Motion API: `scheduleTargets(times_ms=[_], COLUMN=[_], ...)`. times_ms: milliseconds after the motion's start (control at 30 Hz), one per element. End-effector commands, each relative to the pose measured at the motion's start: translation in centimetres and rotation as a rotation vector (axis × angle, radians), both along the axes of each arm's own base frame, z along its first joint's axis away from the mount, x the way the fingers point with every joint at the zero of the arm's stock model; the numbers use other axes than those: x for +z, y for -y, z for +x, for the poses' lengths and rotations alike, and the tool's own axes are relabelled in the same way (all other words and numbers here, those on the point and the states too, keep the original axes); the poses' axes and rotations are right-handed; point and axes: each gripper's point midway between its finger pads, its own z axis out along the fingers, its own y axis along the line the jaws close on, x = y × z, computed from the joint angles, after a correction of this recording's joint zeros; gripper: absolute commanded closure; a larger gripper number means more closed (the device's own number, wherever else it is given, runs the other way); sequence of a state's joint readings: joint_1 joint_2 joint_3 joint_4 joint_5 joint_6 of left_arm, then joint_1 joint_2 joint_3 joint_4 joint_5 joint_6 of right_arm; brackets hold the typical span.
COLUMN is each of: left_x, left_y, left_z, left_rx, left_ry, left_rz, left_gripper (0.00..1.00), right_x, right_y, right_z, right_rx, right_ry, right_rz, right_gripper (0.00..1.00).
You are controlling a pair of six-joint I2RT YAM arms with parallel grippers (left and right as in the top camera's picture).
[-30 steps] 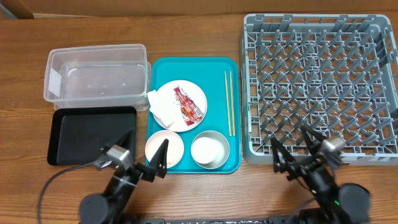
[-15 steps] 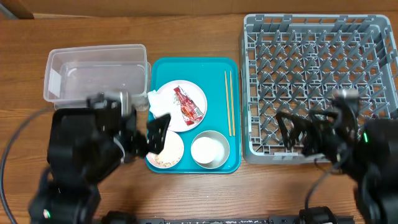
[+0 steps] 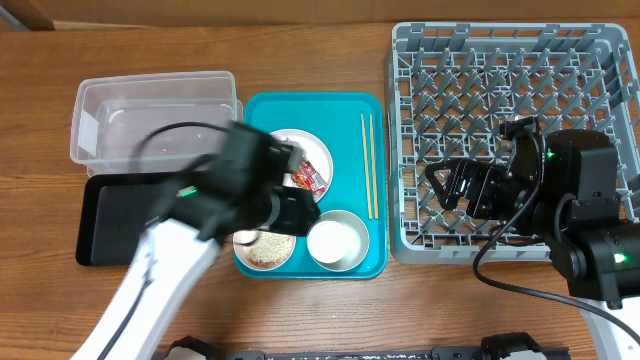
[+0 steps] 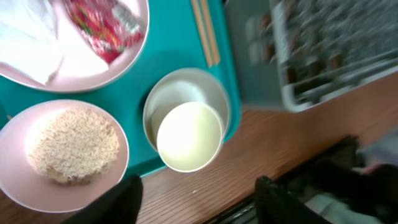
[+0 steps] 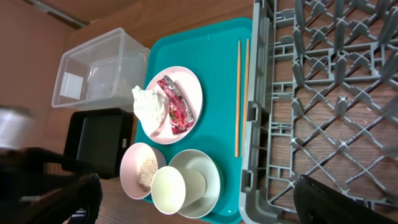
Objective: Sort waste into correct bins and load items into the dishwasher
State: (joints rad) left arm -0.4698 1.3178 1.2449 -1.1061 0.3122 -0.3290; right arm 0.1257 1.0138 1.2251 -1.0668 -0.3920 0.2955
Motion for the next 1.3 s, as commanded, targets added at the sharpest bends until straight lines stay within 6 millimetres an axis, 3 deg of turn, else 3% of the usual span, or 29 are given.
scheduleTargets(times_ms=[0, 67, 167, 267, 400, 467, 600, 667, 800, 900, 1000, 1133, 1267], left_x=[-4.7, -6.6, -10.6, -12.5, -13.2, -12.2, -8.2, -5.2, 0.8, 6.1, 10.5, 14.9, 16.3], left_y=[0.6, 1.7, 1.3, 1.4, 1.6, 1.6, 1.5, 1.2, 2.8, 4.1, 4.1, 3.7, 3.8], left_z=[0.3, 0.6, 1.3, 1.1, 0.9, 1.3, 2.5, 3.4, 4.2, 4.1, 3.4, 1.9, 1.0], left_rx=[-0.007, -0.042, 0.007, 0.0, -0.006, 0.004, 0.037, 0.062, -0.022, -0.149, -0.254, -0.385, -0.433], left_ry=[-0.026, -0.033, -0.091, -0.139, -0.171, -0.156, -0.104, -0.062, -0.016, 0.012, 0.01, 0.023, 0.01], left_rz=[0.2, 0.257, 0.388, 0.417, 0.418, 0.404, 0.351, 0.287, -0.043, -0.407, -0.703, -0.976, -1.064], left_gripper=[0.44, 0.44, 0.48, 0.51, 0.96, 0.96, 0.96, 0.96, 0.96, 0.96, 0.96, 0.96, 0.96], right_x=[1.6, 1.4, 1.0, 0.9, 0.9, 0.9, 0.9, 0.9, 1.1, 2.3, 5.1, 8.1, 9.4], right_y=[0.1, 0.2, 0.2, 0.2, 0.2, 0.2, 0.2, 0.2, -0.2, -2.4, -5.6, -8.5, -11.1], right_z=[0.1, 0.0, -0.4, -0.5, -0.6, -0.5, -0.5, -0.5, -0.7, -1.5, -3.4, -5.4, -6.3], right_rx=[-0.019, -0.019, -0.019, -0.019, -0.019, -0.019, -0.019, -0.019, 0.007, 0.155, 0.411, 0.634, 0.753], right_ry=[0.036, 0.026, 0.002, -0.004, -0.004, -0.004, -0.004, -0.003, -0.001, 0.044, 0.153, 0.284, 0.36], right_rz=[0.014, 0.013, 0.009, 0.008, 0.008, 0.008, 0.008, 0.009, 0.025, 0.096, 0.222, 0.323, 0.337], right_gripper=[0.0, 0.0, 0.0, 0.0, 0.0, 0.0, 0.0, 0.0, 0.0, 0.0, 0.0, 0.0, 0.0])
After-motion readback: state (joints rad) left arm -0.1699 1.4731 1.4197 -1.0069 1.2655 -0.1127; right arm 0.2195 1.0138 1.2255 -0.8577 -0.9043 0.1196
